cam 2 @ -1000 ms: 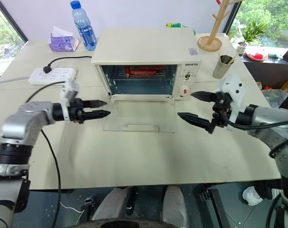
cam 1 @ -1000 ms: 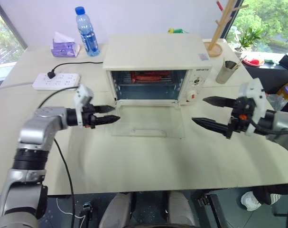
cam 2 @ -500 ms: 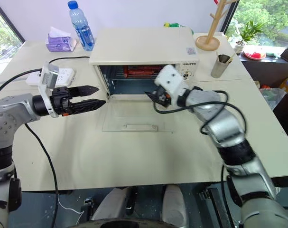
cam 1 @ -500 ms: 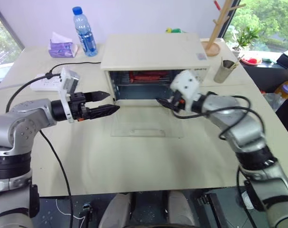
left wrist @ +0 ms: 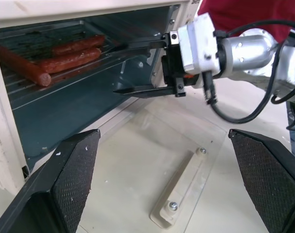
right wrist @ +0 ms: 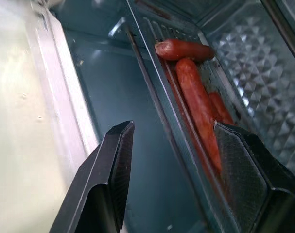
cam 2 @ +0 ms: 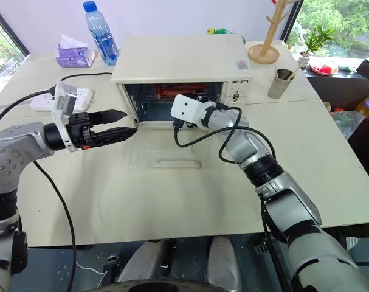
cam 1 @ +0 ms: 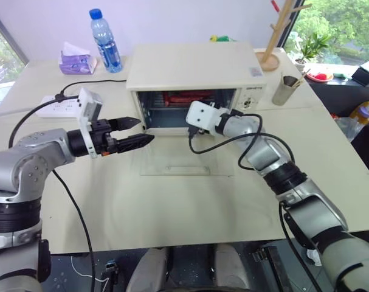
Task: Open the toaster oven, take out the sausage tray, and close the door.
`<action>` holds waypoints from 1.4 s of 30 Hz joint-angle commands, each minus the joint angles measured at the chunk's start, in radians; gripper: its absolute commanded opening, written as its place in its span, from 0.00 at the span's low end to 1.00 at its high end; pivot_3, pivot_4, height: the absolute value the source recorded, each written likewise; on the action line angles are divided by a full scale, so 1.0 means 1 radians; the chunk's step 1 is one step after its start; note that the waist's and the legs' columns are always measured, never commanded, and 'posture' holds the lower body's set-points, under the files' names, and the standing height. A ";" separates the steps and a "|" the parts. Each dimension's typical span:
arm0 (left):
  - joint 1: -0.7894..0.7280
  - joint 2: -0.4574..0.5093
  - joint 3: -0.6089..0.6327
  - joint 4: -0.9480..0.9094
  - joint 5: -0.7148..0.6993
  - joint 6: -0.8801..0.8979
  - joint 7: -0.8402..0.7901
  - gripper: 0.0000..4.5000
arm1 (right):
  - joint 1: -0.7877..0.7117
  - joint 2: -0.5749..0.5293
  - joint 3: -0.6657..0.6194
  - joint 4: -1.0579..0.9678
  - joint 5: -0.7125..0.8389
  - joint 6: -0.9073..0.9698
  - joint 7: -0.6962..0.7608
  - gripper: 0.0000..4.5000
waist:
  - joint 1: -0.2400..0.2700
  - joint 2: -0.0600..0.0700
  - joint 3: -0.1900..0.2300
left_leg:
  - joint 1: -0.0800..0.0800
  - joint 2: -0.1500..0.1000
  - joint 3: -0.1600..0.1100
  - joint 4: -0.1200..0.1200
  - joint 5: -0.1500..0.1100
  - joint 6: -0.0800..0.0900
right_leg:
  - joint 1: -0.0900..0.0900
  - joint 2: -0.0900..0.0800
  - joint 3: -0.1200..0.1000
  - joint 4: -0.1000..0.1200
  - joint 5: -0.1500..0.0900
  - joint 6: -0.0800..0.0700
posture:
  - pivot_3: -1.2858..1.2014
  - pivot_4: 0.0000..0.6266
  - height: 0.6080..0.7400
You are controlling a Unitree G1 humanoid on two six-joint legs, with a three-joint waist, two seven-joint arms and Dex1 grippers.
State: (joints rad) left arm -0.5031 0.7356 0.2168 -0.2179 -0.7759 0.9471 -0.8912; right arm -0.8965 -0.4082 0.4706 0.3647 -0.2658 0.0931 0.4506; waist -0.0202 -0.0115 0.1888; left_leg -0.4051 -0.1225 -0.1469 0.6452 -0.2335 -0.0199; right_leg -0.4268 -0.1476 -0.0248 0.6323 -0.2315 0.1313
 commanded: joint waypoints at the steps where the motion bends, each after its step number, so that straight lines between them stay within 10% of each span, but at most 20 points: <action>1: -0.006 -0.004 -0.002 -0.027 -0.008 -0.027 0.003 1.00 | -0.059 0.043 -0.010 0.073 -0.049 -0.086 -0.043 0.59 | 0.000 0.000 0.000 | 0.000 0.000 0.000 0.000 0.000 0.000 | 0.000 0.000 0.000 0.000 0.000 0.000 | 0.52 0.24 0.99; 36: -0.204 -0.017 -0.124 0.330 0.133 -0.143 -0.167 1.00 | -0.293 0.206 -0.011 0.754 -0.240 -0.361 -0.278 0.59 | -0.038 0.000 0.000 | 0.006 0.013 0.009 -0.014 0.006 -0.011 | -0.008 0.017 0.015 0.000 0.006 -0.007 | 0.52 0.24 0.99; 42: -0.216 0.006 -0.119 0.363 0.144 -0.151 -0.189 1.00 | -0.305 0.211 -0.012 0.776 -0.254 -0.374 -0.311 0.17 | -0.049 0.000 0.000 | 0.009 0.015 0.011 -0.015 0.006 -0.011 | -0.006 0.019 0.017 0.000 0.006 -0.008 | 0.52 0.24 0.99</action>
State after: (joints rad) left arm -0.6885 0.7145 0.0652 0.1445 -0.6367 0.8163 -1.0670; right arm -1.1763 -0.1961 0.4688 1.1336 -0.5207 -0.2759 0.1516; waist -0.0690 -0.0115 0.1888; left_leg -0.3946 -0.1077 -0.1360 0.6296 -0.2277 -0.0308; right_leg -0.4320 -0.1285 -0.0072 0.6322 -0.2255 0.1234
